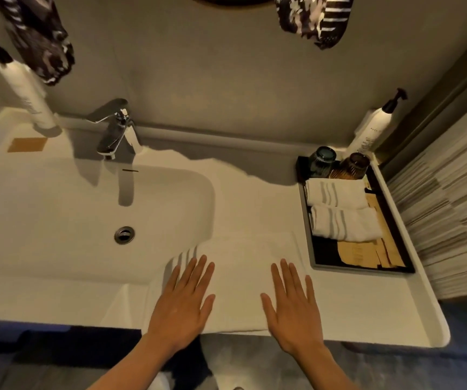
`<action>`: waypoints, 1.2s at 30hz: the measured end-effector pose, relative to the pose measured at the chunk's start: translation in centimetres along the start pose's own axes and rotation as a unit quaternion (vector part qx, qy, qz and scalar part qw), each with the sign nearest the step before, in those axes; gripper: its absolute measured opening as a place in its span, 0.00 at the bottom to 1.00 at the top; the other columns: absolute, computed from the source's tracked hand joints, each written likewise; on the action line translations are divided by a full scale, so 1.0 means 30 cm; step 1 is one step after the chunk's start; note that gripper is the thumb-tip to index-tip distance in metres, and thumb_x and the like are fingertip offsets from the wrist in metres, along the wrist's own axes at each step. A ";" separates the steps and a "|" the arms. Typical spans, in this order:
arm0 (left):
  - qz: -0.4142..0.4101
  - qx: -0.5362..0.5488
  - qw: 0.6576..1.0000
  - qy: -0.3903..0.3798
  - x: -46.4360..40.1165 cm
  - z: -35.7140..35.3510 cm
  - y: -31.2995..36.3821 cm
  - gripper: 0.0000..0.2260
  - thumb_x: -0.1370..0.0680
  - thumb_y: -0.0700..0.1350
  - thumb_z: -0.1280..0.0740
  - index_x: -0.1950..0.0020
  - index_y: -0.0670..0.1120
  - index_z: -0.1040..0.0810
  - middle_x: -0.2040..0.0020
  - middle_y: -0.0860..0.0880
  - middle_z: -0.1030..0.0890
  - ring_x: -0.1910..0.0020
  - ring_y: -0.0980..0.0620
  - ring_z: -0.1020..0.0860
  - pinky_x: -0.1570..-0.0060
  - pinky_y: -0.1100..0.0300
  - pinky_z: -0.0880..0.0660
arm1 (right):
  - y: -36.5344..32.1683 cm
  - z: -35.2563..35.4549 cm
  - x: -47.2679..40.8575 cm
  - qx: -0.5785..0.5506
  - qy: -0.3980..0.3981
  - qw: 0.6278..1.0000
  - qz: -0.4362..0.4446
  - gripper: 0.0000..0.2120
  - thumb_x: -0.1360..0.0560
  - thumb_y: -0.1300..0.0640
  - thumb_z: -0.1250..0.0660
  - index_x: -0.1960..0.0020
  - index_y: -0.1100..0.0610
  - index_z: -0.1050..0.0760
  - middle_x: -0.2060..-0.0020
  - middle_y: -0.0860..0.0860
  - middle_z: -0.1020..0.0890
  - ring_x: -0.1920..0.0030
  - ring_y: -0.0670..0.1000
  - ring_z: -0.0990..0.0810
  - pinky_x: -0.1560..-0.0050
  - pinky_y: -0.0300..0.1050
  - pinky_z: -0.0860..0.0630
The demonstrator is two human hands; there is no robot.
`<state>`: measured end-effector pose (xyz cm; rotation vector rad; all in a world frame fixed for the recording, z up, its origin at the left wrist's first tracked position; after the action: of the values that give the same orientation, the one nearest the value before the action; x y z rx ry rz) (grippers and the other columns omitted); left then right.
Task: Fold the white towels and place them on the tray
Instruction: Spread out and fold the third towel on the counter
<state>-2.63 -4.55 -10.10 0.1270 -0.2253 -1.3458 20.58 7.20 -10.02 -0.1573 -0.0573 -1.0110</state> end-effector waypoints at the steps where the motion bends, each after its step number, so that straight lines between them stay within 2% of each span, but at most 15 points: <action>1: -0.002 0.010 1.000 0.000 0.000 0.003 0.010 0.28 0.17 0.59 0.55 0.19 0.50 0.52 0.19 0.49 0.53 0.21 0.49 0.52 0.25 0.47 0.54 | 0.000 -0.003 -0.001 -0.002 -0.004 1.000 -0.008 0.32 0.20 0.37 0.60 0.20 0.50 0.58 0.20 0.49 0.55 0.21 0.49 0.58 0.23 0.57 0.54; 5: -0.102 0.004 0.994 -0.034 0.072 -0.007 0.047 0.39 0.23 0.67 0.43 0.19 0.50 0.53 0.19 0.45 0.53 0.21 0.44 0.54 0.26 0.44 0.53 | -0.017 0.006 0.004 0.001 -0.010 1.000 -0.019 0.32 0.20 0.37 0.61 0.20 0.51 0.56 0.20 0.50 0.53 0.21 0.51 0.55 0.23 0.58 0.54; 7: -0.154 -0.038 0.985 -0.067 0.089 -0.013 0.049 0.45 0.29 0.58 0.29 0.19 0.49 0.50 0.20 0.42 0.49 0.22 0.41 0.48 0.25 0.41 0.47 | -0.006 0.008 0.035 -0.001 -0.023 0.999 -0.034 0.33 0.20 0.37 0.62 0.20 0.52 0.56 0.20 0.51 0.53 0.21 0.50 0.56 0.23 0.59 0.53; 9: -0.192 -0.060 0.977 -0.074 0.074 -0.007 0.031 0.48 0.34 0.46 0.23 0.20 0.49 0.46 0.21 0.43 0.44 0.23 0.42 0.43 0.26 0.41 0.41 | 0.022 0.011 0.082 -0.002 -0.034 0.999 -0.030 0.36 0.21 0.33 0.62 0.20 0.52 0.59 0.20 0.51 0.56 0.21 0.50 0.59 0.23 0.59 0.55; 12: -0.256 -0.058 0.963 -0.064 0.065 0.031 -0.009 0.46 0.35 0.41 0.23 0.21 0.50 0.43 0.22 0.46 0.39 0.24 0.46 0.41 0.28 0.45 0.42 | 0.090 0.041 0.148 0.018 -0.066 0.996 0.058 0.49 0.27 0.24 0.52 0.20 0.57 0.56 0.21 0.55 0.56 0.21 0.55 0.57 0.25 0.60 0.56; 14: -0.259 -0.032 0.963 -0.062 0.088 0.034 -0.036 0.45 0.35 0.38 0.24 0.22 0.51 0.41 0.23 0.49 0.37 0.25 0.50 0.38 0.27 0.51 0.43 | 0.144 0.043 0.172 0.060 -0.089 0.987 0.122 0.53 0.31 0.28 0.37 0.20 0.59 0.52 0.21 0.57 0.55 0.21 0.59 0.49 0.26 0.60 0.52; 16: -0.235 0.026 0.970 -0.053 0.122 0.026 -0.063 0.46 0.38 0.34 0.23 0.24 0.53 0.38 0.26 0.52 0.34 0.27 0.52 0.34 0.27 0.58 0.43 | 0.176 0.036 0.187 0.060 -0.102 0.983 0.139 0.55 0.37 0.45 0.24 0.20 0.57 0.51 0.20 0.56 0.54 0.22 0.58 0.45 0.27 0.57 0.50; 19: -0.216 0.121 0.969 -0.019 0.144 0.035 -0.091 0.40 0.40 0.32 0.25 0.30 0.53 0.29 0.31 0.53 0.26 0.36 0.51 0.22 0.35 0.62 0.30 | 0.207 0.042 0.211 -0.008 -0.068 0.987 0.148 0.53 0.41 0.58 0.23 0.21 0.52 0.45 0.22 0.52 0.42 0.24 0.51 0.42 0.26 0.50 0.48; 22: -0.196 0.116 0.974 0.007 0.127 0.076 -0.144 0.29 0.35 0.37 0.25 0.36 0.52 0.24 0.39 0.53 0.19 0.43 0.53 0.20 0.42 0.64 0.29 | 0.267 0.045 0.212 -0.069 -0.034 0.977 0.197 0.44 0.37 0.60 0.28 0.23 0.50 0.39 0.24 0.47 0.37 0.25 0.48 0.38 0.24 0.44 0.48; 24: -0.190 0.097 0.977 0.005 0.124 0.083 -0.184 0.24 0.32 0.41 0.26 0.36 0.51 0.22 0.38 0.53 0.20 0.40 0.53 0.23 0.38 0.66 0.34 | 0.314 0.047 0.200 -0.072 -0.027 0.973 0.219 0.41 0.36 0.59 0.27 0.25 0.51 0.35 0.25 0.48 0.33 0.26 0.47 0.36 0.25 0.44 0.44; 27: -0.104 0.185 0.977 -0.002 0.125 0.113 -0.205 0.16 0.26 0.49 0.33 0.38 0.56 0.22 0.40 0.58 0.19 0.42 0.57 0.23 0.40 0.67 0.30 | 0.346 0.053 0.178 -0.101 -0.015 0.971 0.214 0.33 0.32 0.54 0.27 0.29 0.49 0.30 0.29 0.45 0.28 0.30 0.43 0.32 0.28 0.45 0.38; 30: 0.016 0.320 0.946 -0.043 0.089 0.176 -0.190 0.07 0.26 0.52 0.31 0.49 0.57 0.19 0.55 0.57 0.16 0.55 0.57 0.19 0.55 0.60 0.24 | 0.330 0.092 0.158 -0.205 0.004 0.968 0.142 0.18 0.23 0.47 0.36 0.33 0.42 0.26 0.36 0.36 0.24 0.38 0.37 0.26 0.35 0.36 0.33; 32: 0.059 0.366 0.928 -0.033 0.045 0.209 -0.189 0.04 0.27 0.48 0.27 0.54 0.54 0.19 0.58 0.54 0.15 0.58 0.56 0.18 0.59 0.62 0.24 | 0.301 0.137 0.149 -0.268 0.005 0.960 0.078 0.13 0.23 0.52 0.34 0.42 0.36 0.24 0.44 0.30 0.22 0.44 0.32 0.24 0.43 0.27 0.31; 34: 0.093 0.406 0.909 -0.016 -0.003 0.225 -0.189 0.05 0.26 0.42 0.26 0.55 0.52 0.18 0.59 0.52 0.15 0.58 0.52 0.17 0.60 0.64 0.24 | 0.282 0.162 0.130 -0.342 -0.014 0.940 0.017 0.12 0.22 0.57 0.33 0.49 0.39 0.22 0.54 0.34 0.17 0.51 0.36 0.20 0.53 0.31 0.25; 36: 0.134 0.437 0.890 0.005 -0.064 0.234 -0.182 0.04 0.25 0.46 0.27 0.52 0.51 0.19 0.57 0.50 0.15 0.57 0.51 0.17 0.60 0.61 0.23 | 0.262 0.161 0.088 -0.420 -0.003 0.905 -0.070 0.08 0.22 0.57 0.33 0.52 0.44 0.20 0.58 0.42 0.15 0.56 0.41 0.17 0.58 0.33 0.22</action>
<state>-9.86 -3.61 -4.66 0.8305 -0.8056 -0.8832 28.77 9.84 -5.76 -0.9568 0.3765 -1.1254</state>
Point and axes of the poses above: each hand's wrist, its own x-axis away from the middle knuckle, its own z-axis out of the back of the hand, y = z × x, the point moved 1 cm from there along -x, towards the middle knuckle
